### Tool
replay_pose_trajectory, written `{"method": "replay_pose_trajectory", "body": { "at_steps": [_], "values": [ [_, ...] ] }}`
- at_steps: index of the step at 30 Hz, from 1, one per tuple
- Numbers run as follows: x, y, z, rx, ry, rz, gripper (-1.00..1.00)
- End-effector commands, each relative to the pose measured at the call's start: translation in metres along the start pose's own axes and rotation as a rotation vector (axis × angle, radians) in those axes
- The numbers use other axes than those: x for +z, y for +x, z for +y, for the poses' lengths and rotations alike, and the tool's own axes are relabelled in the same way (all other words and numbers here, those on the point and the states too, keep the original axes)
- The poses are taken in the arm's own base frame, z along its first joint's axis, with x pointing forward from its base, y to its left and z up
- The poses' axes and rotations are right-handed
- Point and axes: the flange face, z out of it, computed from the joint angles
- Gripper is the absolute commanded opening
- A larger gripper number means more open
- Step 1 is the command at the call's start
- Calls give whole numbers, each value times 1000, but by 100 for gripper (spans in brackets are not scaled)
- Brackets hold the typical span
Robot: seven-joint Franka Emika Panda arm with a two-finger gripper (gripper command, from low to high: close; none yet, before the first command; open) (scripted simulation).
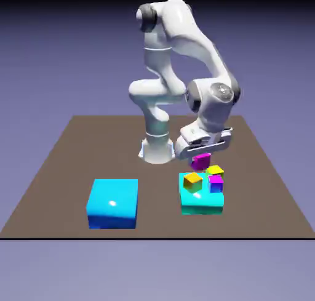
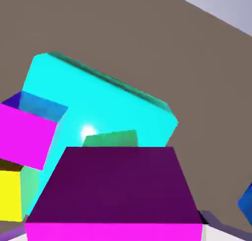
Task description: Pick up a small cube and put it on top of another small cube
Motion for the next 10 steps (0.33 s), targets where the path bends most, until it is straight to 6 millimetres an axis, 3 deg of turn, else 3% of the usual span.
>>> {"method": "replay_pose_trajectory", "body": {
  "at_steps": [1,2,6,7,8,9,10],
  "values": [
    [0,2,2,6,-1,1,-100],
    [0,2,2,6,-1,1,-100],
    [63,6,-2,6,-1,1,-100],
    [69,6,-2,6,-1,1,-100],
    [69,6,-2,6,-1,1,100],
    [69,6,-2,6,-1,1,100],
    [54,6,-2,6,-1,1,100]
  ]
}}
